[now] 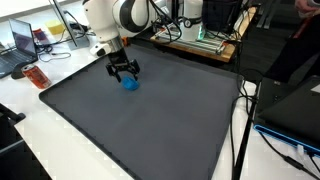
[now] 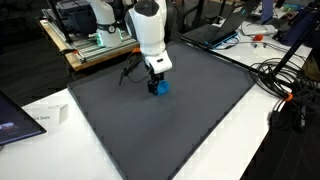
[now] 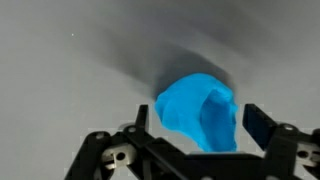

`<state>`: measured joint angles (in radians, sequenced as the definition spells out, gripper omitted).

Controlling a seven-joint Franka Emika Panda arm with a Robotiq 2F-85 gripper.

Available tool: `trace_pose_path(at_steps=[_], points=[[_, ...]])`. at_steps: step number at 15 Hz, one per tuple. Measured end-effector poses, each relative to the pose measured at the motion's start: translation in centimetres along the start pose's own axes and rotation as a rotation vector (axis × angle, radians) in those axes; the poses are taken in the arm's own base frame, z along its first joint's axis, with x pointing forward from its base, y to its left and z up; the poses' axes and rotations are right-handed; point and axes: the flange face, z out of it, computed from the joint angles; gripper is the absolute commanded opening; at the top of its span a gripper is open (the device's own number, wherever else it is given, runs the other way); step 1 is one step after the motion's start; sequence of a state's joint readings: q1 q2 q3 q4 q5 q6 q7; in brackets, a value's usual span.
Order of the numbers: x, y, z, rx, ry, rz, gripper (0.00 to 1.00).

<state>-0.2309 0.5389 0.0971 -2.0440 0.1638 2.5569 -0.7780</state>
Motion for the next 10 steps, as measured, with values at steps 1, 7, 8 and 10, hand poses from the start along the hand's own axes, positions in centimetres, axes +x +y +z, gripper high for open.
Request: trace_pose_path(at_steps=[1, 7, 8, 10], points=[[0.06, 0.15, 0.30, 0.001, -0.002, 0.002, 0.90], [0.45, 0.47, 0.85, 0.003, -0.003, 0.002, 0.52], [0.53, 0.43, 0.76, 0.002, -0.003, -0.001, 0.47], [0.61, 0.49, 0.53, -0.003, -0.001, -0.005, 0.36]])
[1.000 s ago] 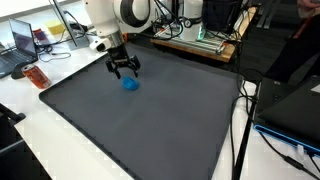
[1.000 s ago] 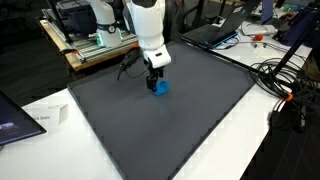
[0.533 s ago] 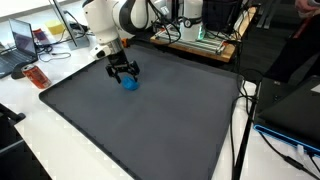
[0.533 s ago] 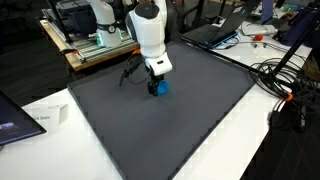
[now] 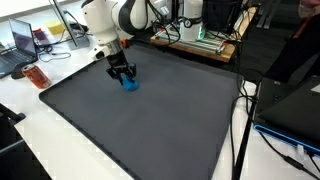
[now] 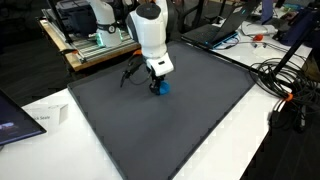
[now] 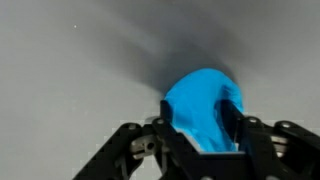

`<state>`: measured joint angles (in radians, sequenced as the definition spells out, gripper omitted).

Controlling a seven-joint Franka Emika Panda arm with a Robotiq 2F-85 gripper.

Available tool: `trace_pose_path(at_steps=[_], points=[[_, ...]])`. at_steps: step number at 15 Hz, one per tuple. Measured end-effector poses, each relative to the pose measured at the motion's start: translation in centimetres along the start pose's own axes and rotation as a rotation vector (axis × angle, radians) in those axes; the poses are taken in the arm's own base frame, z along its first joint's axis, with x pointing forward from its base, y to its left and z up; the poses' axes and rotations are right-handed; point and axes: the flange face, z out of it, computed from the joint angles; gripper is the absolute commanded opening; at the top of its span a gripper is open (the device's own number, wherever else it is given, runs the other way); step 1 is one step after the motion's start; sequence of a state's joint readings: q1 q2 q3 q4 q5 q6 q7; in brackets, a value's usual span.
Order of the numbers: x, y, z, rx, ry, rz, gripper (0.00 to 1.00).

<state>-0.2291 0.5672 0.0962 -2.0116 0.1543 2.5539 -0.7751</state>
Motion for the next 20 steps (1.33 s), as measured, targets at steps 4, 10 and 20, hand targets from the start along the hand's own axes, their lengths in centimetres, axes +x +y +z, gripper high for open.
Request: trace_pose_path(at_steps=[4, 10, 20], points=[[0.0, 0.1, -0.3, -0.008, 0.002, -0.002, 0.40], [0.2, -0.1, -0.4, -0.008, 0.001, -0.007, 0.32], [0.5, -2.7, -3.0, -0.003, -0.009, -0.004, 0.20]])
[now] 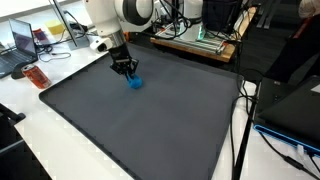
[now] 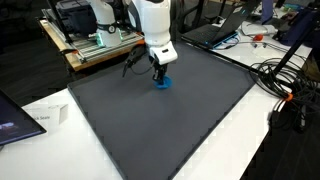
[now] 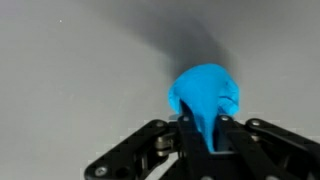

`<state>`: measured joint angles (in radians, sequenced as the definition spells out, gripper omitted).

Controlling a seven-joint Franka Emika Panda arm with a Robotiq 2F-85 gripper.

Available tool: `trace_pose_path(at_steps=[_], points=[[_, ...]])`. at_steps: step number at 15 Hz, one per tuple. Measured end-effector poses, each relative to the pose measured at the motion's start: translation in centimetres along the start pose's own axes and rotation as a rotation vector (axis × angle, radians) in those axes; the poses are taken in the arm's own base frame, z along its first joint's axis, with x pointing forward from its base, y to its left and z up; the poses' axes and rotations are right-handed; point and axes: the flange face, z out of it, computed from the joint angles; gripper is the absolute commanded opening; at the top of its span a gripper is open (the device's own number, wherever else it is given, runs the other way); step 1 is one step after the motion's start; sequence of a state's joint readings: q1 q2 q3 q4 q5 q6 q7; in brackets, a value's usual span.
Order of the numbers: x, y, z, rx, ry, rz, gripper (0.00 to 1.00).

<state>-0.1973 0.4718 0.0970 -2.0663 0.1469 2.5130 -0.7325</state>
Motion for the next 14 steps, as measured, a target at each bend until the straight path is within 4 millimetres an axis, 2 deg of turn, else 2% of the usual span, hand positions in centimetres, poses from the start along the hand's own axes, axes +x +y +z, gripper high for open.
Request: trace_pose_path(at_steps=[3, 6, 9, 10, 14], points=[[-0.3, -0.8, -1.5, 0.002, -0.006, 0.002, 0.19], [-0.7, -1.8, -3.9, -0.001, -0.005, -0.004, 0.17], [-1.0, -3.0, -7.1, -0.020, 0.013, -0.018, 0.20], [-1.0, -3.5, -8.3, -0.029, 0.022, -0.026, 0.18], [-0.7, -6.3, -13.7, -0.076, 0.074, -0.068, 0.20]])
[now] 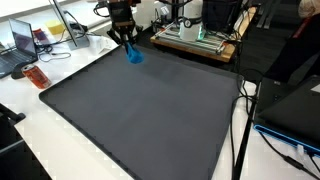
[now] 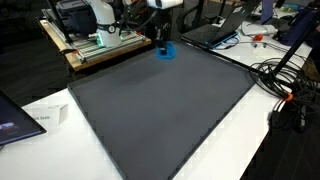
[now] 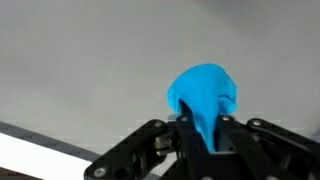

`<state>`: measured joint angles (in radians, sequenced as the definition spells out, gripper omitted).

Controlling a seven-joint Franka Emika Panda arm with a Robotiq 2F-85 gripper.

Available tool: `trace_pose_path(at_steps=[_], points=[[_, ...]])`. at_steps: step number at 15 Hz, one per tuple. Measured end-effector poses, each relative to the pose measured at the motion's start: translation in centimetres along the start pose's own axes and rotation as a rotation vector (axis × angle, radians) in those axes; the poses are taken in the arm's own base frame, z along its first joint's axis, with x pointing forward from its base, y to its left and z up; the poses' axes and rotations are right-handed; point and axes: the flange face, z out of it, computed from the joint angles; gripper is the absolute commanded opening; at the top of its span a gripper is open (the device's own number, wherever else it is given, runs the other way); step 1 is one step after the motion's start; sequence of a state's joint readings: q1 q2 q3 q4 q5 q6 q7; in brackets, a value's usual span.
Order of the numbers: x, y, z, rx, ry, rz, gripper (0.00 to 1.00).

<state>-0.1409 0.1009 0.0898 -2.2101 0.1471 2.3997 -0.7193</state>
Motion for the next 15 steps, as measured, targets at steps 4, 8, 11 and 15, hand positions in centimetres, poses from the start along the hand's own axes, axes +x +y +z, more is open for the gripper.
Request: trace_pose_path(at_steps=[4, 8, 11, 15], points=[[1.2, -2.9, -6.1, -0.058, 0.078, -0.054, 0.19], [1.5, -4.8, -11.2, -0.101, 0.162, -0.082, 0.23], [1.0, -5.4, -13.7, -0.108, 0.225, -0.098, 0.22], [1.1, -6.1, -16.0, -0.099, 0.331, -0.138, 0.28]])
